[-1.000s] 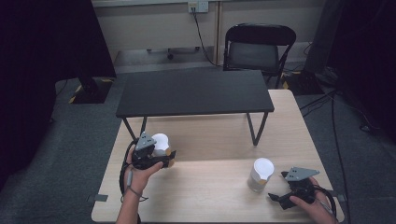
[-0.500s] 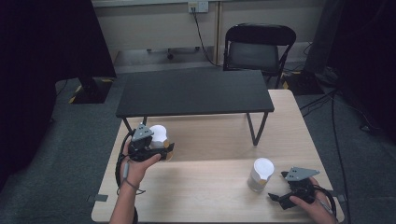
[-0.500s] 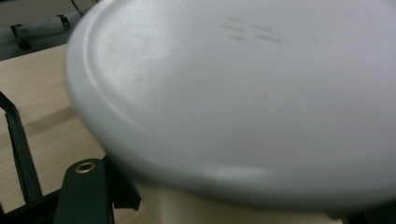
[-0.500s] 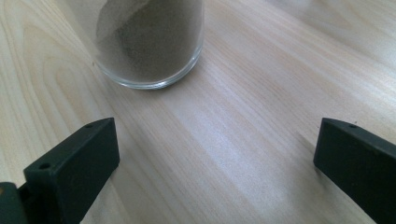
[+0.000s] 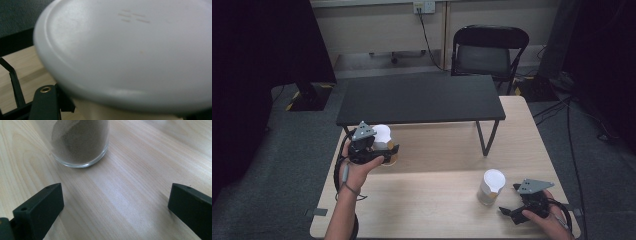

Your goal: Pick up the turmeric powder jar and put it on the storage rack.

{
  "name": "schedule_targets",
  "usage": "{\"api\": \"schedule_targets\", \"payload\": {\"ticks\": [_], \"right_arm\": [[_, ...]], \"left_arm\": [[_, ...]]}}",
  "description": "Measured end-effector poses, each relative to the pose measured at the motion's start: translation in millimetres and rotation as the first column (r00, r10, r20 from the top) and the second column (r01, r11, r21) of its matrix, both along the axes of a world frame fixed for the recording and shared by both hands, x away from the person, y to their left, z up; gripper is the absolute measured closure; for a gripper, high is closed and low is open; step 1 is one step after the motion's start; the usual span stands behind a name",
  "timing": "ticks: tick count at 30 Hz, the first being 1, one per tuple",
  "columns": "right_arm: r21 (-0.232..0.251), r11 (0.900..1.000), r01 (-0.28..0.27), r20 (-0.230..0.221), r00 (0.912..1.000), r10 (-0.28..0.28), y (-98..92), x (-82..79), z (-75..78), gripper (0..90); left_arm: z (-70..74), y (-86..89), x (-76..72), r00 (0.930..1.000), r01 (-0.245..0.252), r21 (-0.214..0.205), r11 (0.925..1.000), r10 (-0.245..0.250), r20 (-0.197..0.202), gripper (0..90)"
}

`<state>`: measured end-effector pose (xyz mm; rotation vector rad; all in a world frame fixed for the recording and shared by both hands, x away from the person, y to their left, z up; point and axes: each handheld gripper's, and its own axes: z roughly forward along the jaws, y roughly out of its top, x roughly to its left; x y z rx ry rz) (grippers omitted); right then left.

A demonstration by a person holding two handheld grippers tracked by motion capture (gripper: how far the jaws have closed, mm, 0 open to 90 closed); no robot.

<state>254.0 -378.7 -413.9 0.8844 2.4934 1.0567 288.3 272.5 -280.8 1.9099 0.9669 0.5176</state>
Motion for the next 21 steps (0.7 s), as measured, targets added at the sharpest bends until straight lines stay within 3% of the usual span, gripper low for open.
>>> {"api": "schedule_targets", "payload": {"ticks": [21], "right_arm": [[0.000, 1.0000, 0.000, 0.000, 1.0000, 0.000, 0.0, 0.1, 0.0, 0.0]], "left_arm": [[39.9, -2.4, 4.8, 1.0000, 0.006, 0.013, 0.9999, -0.006, 0.004, 30.8]]}}
